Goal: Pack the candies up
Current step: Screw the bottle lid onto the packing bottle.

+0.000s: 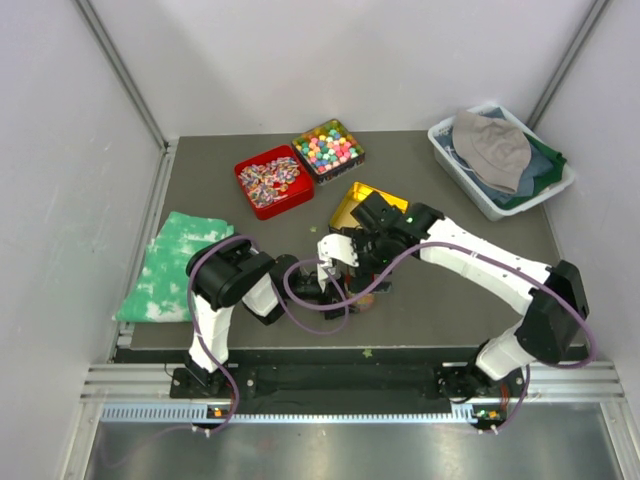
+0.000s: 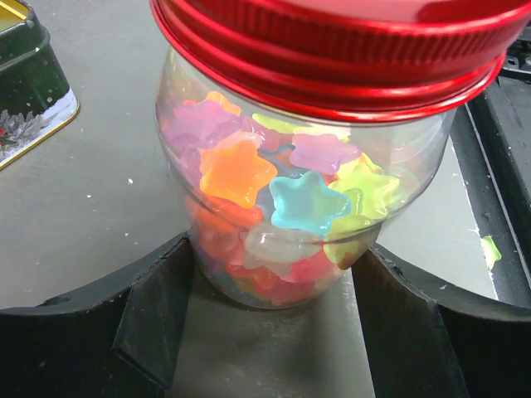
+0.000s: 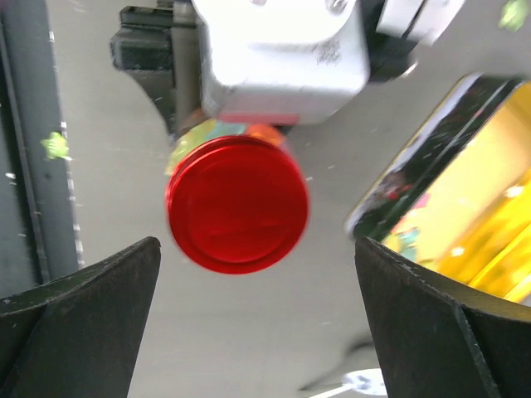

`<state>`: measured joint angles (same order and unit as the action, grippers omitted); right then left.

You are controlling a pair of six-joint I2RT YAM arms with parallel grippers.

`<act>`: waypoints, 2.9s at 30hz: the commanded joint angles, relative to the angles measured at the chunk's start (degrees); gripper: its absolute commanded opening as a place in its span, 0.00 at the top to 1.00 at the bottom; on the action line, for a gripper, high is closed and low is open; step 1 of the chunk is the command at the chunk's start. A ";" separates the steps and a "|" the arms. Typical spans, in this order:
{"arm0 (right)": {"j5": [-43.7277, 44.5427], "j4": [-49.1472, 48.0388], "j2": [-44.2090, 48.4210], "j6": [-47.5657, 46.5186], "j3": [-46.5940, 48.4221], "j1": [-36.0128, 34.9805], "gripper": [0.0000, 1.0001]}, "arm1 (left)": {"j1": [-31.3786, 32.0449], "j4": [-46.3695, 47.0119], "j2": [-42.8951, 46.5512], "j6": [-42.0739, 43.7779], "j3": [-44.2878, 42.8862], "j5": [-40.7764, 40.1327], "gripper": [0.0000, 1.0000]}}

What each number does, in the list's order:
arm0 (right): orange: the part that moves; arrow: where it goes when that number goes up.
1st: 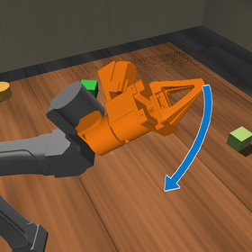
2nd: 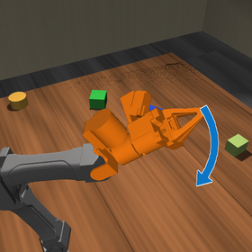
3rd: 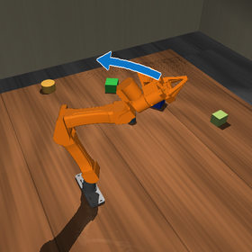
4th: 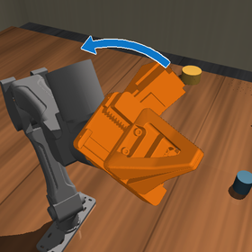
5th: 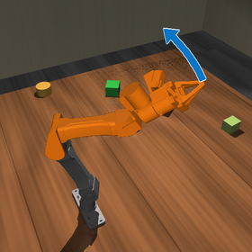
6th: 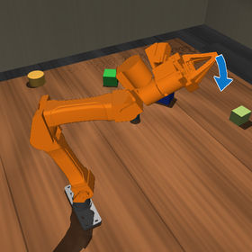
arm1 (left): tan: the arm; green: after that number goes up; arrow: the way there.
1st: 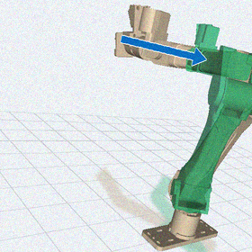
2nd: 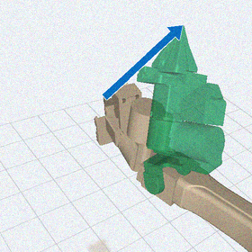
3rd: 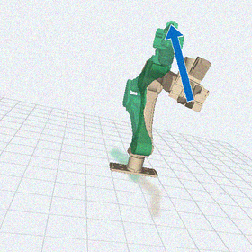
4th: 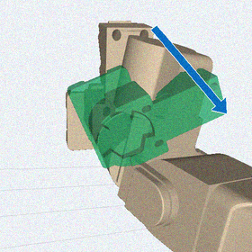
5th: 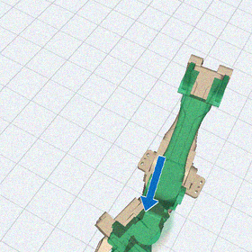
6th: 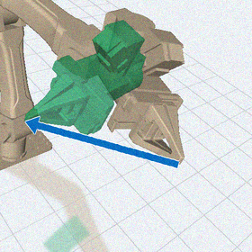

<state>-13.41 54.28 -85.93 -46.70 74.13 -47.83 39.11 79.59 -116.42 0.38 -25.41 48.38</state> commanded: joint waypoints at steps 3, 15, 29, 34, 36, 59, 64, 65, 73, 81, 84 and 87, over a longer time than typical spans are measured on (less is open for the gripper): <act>-2.14 4.86 -3.62 -10.43 7.16 0.29 0.01 | 0.17 17.70 -1.44 -0.82 -0.17 -0.30 0.37; -7.16 9.44 -6.62 -13.68 10.43 -0.07 0.23 | 0.17 17.62 -1.44 -0.82 -0.08 -0.31 0.36; -7.42 7.15 -6.09 -9.82 7.88 -1.21 0.42 | 0.17 17.79 -1.35 -0.82 -0.08 -0.22 0.36; -6.81 5.58 -5.30 -5.53 6.30 -2.09 0.48 | 0.17 17.70 -1.26 -0.82 0.01 -0.22 0.37; -6.54 5.66 -4.52 -4.99 5.15 -2.70 0.47 | 0.17 17.70 -1.18 -0.82 0.01 -0.22 0.37; -3.81 4.69 -5.74 -6.30 7.61 -1.47 0.20 | 0.17 17.70 -1.18 -0.82 0.01 0.05 0.37; -3.82 4.87 -6.62 -6.48 8.31 -1.21 0.23 | 0.17 17.79 -1.18 -0.82 0.10 0.05 0.37; -3.99 4.87 -6.62 -6.39 8.49 -1.12 0.25 | 0.17 17.70 -1.18 -0.82 0.01 0.05 0.37; -4.87 5.30 -6.35 -2.79 9.28 -1.03 0.45 | 0.17 17.70 -1.18 -0.82 0.10 0.05 0.37; 0.13 -3.21 -4.77 12.11 3.84 -2.17 0.63 | 0.17 17.70 -1.09 -0.82 0.10 -0.56 0.37; 1.28 -6.89 -3.99 20.64 -0.11 -3.58 0.62 | 0.17 17.79 -1.09 -0.82 0.18 -1.09 0.37; 6.01 -12.42 -2.32 29.25 -5.99 -4.64 0.61 | 0.17 17.79 -1.09 0.48 0.27 -1.45 0.37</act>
<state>-12.23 50.39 -88.95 -32.16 74.78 -50.48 39.11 79.53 -116.42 0.49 -25.50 48.40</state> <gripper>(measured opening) 0.615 0.760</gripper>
